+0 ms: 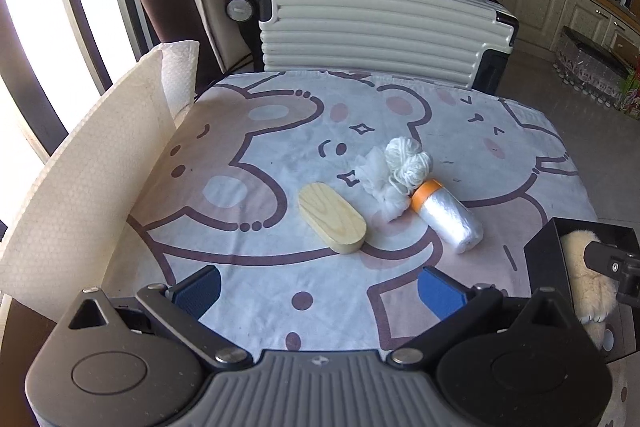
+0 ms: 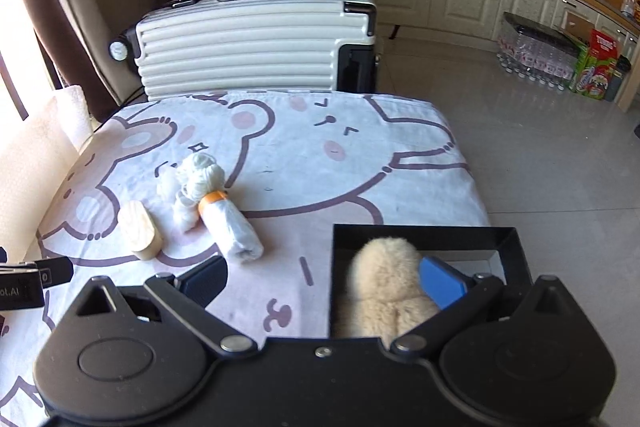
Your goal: Organize objects
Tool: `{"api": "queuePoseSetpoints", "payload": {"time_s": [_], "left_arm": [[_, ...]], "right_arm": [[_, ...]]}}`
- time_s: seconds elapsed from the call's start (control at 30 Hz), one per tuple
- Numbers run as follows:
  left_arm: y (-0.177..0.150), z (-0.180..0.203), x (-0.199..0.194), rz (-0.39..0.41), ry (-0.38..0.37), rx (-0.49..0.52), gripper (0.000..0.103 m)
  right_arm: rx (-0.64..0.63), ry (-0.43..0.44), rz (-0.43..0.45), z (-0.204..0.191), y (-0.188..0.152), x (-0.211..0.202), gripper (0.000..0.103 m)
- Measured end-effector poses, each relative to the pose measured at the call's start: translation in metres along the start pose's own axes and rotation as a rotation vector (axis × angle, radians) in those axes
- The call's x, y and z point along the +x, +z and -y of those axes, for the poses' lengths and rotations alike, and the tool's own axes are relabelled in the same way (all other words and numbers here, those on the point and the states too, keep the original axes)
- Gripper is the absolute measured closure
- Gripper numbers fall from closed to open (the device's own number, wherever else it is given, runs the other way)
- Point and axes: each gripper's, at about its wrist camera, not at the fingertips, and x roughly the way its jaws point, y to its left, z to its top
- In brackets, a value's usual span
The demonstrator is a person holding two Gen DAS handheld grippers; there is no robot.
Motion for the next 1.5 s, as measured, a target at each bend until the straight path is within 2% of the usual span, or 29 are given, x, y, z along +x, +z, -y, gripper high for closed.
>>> {"api": "queuePoseSetpoints", "payload": {"time_s": [0.3,0.7,1.17,1.5], "left_arm": [[-0.001,-0.015,-0.005,0.019,0.016,-0.035,0.000],[0.004,-0.015,-0.002,0.030,0.026,-0.052,0.000],[0.007,-0.001,-0.006,0.033,0.049,-0.046,0.000],[0.015,-0.016,0.024,-0.009,0.047,-0.085,0.000]], "right_arm": [[0.002,0.022,0.016,-0.010,0.001,-0.003,0.000],[-0.033,0.053,0.039,-0.017,0.003,0.000,0.000],[-0.100,0.087,0.153,-0.016,0.000,-0.019,0.000],[-0.155,0.113,0.110,-0.032,0.003,0.015,0.000]]}}
